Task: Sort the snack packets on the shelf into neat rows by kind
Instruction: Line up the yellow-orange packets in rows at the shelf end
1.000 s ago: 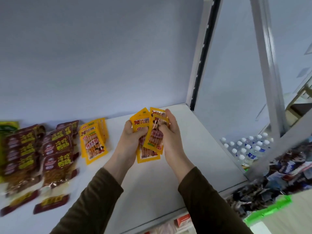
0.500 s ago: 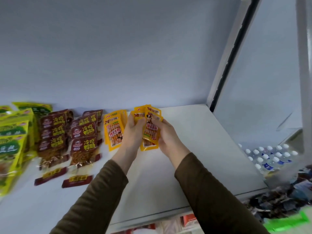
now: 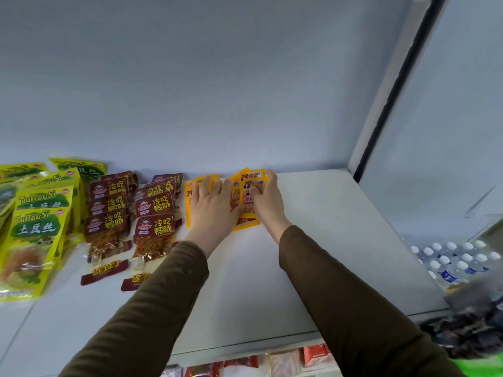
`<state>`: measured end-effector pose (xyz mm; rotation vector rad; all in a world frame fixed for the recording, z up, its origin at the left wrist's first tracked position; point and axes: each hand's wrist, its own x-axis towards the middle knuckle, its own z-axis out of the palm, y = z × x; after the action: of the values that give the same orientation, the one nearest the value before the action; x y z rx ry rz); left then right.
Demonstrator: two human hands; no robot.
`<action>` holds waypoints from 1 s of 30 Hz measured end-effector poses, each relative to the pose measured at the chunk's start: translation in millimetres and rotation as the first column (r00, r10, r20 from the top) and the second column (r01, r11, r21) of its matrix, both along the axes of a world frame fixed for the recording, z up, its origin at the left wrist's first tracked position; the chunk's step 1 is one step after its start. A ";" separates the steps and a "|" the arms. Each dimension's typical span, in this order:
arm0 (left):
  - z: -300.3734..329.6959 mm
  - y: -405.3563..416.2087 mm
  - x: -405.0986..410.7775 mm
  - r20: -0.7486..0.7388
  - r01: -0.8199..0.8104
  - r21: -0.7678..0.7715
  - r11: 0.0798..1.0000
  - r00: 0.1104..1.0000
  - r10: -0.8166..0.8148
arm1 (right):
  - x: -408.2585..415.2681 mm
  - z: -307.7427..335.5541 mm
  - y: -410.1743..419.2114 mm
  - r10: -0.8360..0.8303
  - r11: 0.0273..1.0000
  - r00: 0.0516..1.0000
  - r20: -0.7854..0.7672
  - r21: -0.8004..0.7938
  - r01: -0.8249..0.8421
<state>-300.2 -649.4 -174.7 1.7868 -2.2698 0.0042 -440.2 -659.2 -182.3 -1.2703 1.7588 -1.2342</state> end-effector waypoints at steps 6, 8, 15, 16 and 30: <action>-2.7 -15.8 -0.9 0.087 0.065 0.079 0.995 0.994 -0.072 | -12.3 -2.4 -4.2 0.017 0.994 0.858 -0.513 0.104 0.043; -3.3 -16.8 1.6 0.098 0.094 0.103 0.990 0.990 -0.104 | -17.7 -3.3 -0.4 0.016 0.998 0.861 -0.508 0.057 0.014; -12.8 12.9 8.2 0.216 0.098 0.021 0.995 0.971 -0.100 | -36.7 -21.3 25.7 0.210 0.974 0.777 -0.594 0.059 -0.218; -14.8 15.9 5.3 0.229 0.104 0.031 0.994 0.967 -0.108 | -36.4 -23.4 26.7 0.227 0.970 0.750 -0.622 0.079 -0.229; -13.6 4.4 6.3 0.083 0.107 0.122 0.987 0.990 -0.117 | -33.7 -8.3 10.8 0.255 0.966 0.755 -0.604 0.132 -0.220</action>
<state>-293.9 -645.0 -188.3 1.7444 -2.4792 -0.0723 -473.8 -648.4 -190.6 -1.9564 1.9533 -0.6423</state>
